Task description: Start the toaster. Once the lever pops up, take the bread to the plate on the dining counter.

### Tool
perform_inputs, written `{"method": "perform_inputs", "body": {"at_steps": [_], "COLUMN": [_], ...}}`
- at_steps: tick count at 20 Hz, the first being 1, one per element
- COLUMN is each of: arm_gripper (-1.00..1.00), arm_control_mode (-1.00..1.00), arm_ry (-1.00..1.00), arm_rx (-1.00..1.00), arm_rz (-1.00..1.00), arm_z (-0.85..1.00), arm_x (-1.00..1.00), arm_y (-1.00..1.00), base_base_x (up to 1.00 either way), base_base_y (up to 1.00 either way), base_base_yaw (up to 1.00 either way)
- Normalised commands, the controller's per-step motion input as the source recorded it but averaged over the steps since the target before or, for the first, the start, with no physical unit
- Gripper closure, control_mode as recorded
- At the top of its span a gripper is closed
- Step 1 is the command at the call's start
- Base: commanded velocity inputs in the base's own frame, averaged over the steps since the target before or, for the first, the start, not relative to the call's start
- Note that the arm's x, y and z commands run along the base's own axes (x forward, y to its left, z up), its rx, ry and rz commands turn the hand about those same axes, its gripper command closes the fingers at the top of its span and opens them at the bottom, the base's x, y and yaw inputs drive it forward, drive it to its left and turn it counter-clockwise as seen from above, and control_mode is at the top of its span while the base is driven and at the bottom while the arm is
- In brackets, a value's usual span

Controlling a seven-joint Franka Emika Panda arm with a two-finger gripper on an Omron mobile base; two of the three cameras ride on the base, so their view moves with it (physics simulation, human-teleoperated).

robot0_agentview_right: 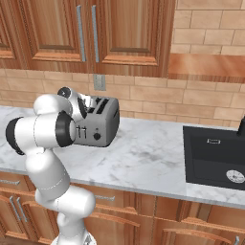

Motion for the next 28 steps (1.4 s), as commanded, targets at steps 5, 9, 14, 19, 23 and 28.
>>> {"method": "perform_inputs", "body": {"at_steps": [5,9,14,19,23,28], "arm_gripper": [1.0,1.0,1.0,1.0,1.0,1.0], "arm_control_mode": [-1.0,-1.0,-1.0,-1.0,-1.0,-1.0], "arm_ry": [0.0,0.0,0.0,0.0,0.0,0.0], "arm_rx": [0.0,0.0,0.0,0.0,0.0,0.0], "arm_rz": [0.0,0.0,0.0,0.0,0.0,0.0], "arm_z": [0.0,0.0,0.0,0.0,0.0,0.0], "arm_x": [0.0,0.0,0.0,0.0,0.0,0.0], "arm_y": [0.0,0.0,0.0,0.0,0.0,0.0], "base_base_x": [0.0,0.0,0.0,0.0,0.0,0.0], "base_base_y": [0.0,0.0,0.0,0.0,0.0,0.0], "base_base_yaw": [0.0,0.0,0.0,0.0,0.0,0.0]}}
